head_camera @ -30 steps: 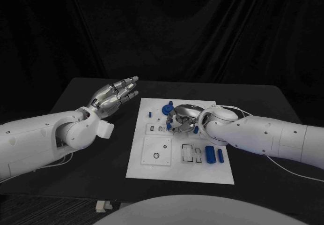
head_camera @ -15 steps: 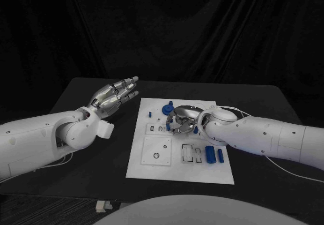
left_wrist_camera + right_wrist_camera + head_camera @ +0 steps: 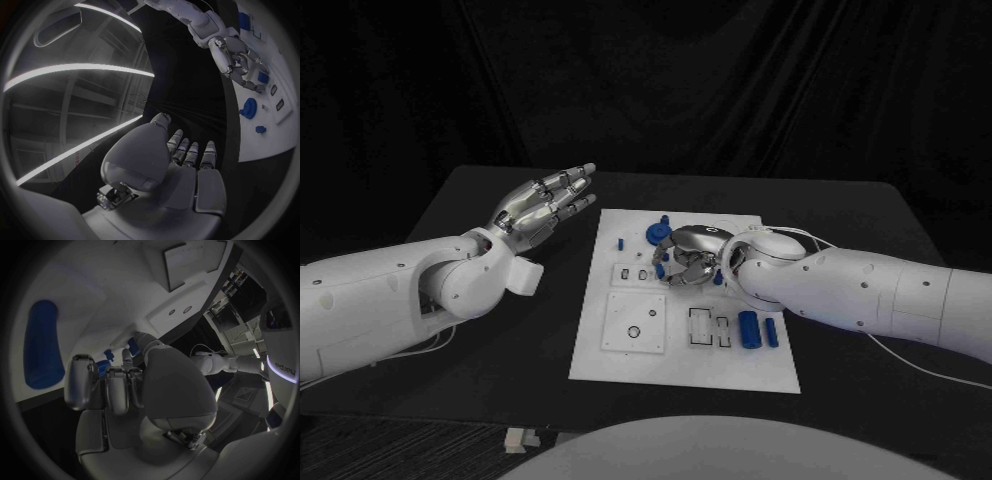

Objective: Assemble the parts on the task board

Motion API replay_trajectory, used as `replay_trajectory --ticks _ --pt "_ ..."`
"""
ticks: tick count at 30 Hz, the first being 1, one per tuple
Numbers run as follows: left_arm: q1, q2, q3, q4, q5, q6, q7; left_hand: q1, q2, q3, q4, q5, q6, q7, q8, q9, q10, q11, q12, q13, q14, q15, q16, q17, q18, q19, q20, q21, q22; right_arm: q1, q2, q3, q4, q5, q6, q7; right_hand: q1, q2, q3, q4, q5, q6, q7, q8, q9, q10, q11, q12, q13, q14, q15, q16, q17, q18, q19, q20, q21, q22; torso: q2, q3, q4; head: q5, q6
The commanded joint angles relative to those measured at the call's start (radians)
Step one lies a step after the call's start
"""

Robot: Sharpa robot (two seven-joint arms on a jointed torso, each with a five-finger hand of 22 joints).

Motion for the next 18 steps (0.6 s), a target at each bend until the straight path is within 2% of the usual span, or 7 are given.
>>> replay_trajectory --ticks 1,5,9,12,14,16,18 --pt "-0.001 0.002 0.001 0.001 0.0 0.011 0.011 0.009 0.002 0.004 0.0 0.004 -0.01 0.0 0.003 0.0 0.0 0.006 0.006 0.001 -0.002 0.009 0.003 0.001 0.01 0.001 0.008 0.002 0.002 -0.003 0.0 0.0 -0.001 -0.014 0.002 -0.013 -0.016 0.003 -0.009 -0.006 -0.06 -0.025 0.002 -0.01 -0.01 0.106 0.009 0.004 0.263 0.097 0.009 -0.005 0.241 0.014 -0.004 0.004 -0.007 0.183 0.0 -0.0002 0.0001 0.0 0.0" --pt "-0.001 0.002 0.001 0.001 0.0 0.012 0.011 0.01 0.001 0.005 -0.002 0.004 -0.01 0.001 0.003 0.0 -0.001 0.006 0.006 0.001 -0.002 0.009 0.003 0.001 0.01 0.001 0.008 0.002 0.002 -0.003 -0.003 0.0 -0.001 -0.015 -0.003 -0.012 -0.026 -0.001 -0.034 -0.003 -0.143 -0.071 0.004 -0.027 -0.032 0.106 0.011 0.004 0.263 0.094 0.011 -0.01 0.236 0.015 -0.007 0.006 -0.016 0.181 0.0 -0.0001 0.0002 0.002 0.0" --pt "-0.001 0.001 0.001 0.001 0.0 0.012 0.01 0.01 0.001 0.005 -0.002 0.004 -0.01 0.001 0.003 0.0 -0.001 0.006 0.006 0.001 -0.002 0.009 0.003 0.001 0.01 0.001 0.008 0.002 0.002 -0.003 -0.011 0.0 0.004 -0.015 -0.025 -0.005 -0.037 -0.022 -0.067 0.027 -0.215 -0.105 0.005 -0.038 -0.052 0.106 0.012 0.004 0.263 0.093 0.012 -0.013 0.233 0.016 -0.008 0.007 -0.021 0.18 0.0 -0.0001 0.0001 0.0 0.0" --pt "-0.001 0.001 0.001 0.0 0.0 0.011 0.01 0.01 0.0 0.006 -0.003 0.004 -0.01 0.001 0.003 0.0 -0.001 0.005 0.005 0.0 -0.002 0.008 0.003 0.001 0.01 0.002 0.008 0.003 0.002 -0.002 -0.021 0.0 0.015 -0.015 -0.052 0.004 -0.014 -0.078 -0.125 0.125 -0.272 -0.146 0.005 -0.048 -0.079 0.106 0.012 0.004 0.263 0.092 0.013 -0.017 0.228 0.018 -0.011 0.006 -0.031 0.178 0.0 -0.0001 -0.0002 0.001 0.0" --pt "-0.001 0.0 0.001 0.001 0.0 0.01 0.009 0.011 -0.001 0.006 -0.004 0.004 -0.01 0.001 0.003 0.0 -0.001 0.005 0.004 0.0 -0.002 0.008 0.003 0.001 0.01 0.003 0.008 0.003 0.003 0.001 -0.029 0.0 0.026 -0.015 -0.069 0.01 -0.019 -0.092 -0.151 0.129 -0.28 -0.156 0.003 -0.05 -0.085 0.106 0.011 0.004 0.263 0.091 0.012 -0.018 0.227 0.018 -0.012 0.007 -0.034 0.177 -0.001 -0.0002 -0.0004 0.003 0.0" --pt "-0.001 -0.001 0.001 0.002 0.0 0.01 0.008 0.011 -0.001 0.006 -0.005 0.004 -0.01 0.001 0.003 0.0 -0.001 0.005 0.004 0.0 -0.002 0.008 0.003 0.001 0.01 0.003 0.008 0.003 0.003 0.008 -0.039 0.0 0.038 -0.015 -0.09 0.017 -0.031 -0.09 -0.219 0.13 -0.281 -0.16 0.003 -0.046 -0.092 0.106 0.011 0.004 0.263 0.091 0.011 -0.019 0.226 0.019 -0.013 0.006 -0.036 0.176 0.0 -0.0001 -0.0004 0.004 0.0" --pt "-0.001 -0.003 0.001 0.002 0.0 0.008 0.007 0.012 -0.002 0.006 -0.006 0.004 -0.01 0.001 0.004 0.0 -0.002 0.005 0.004 0.0 -0.002 0.007 0.003 0.001 0.011 0.004 0.008 0.004 0.003 0.026 -0.058 0.0 0.06 -0.015 -0.126 0.031 -0.05 -0.105 -0.247 0.132 -0.287 -0.156 0.003 -0.04 -0.097 0.106 0.01 0.004 0.263 0.09 0.01 -0.02 0.225 0.019 -0.013 0.005 -0.038 0.176 0.0 0.0001 -0.0003 0.006 0.0"
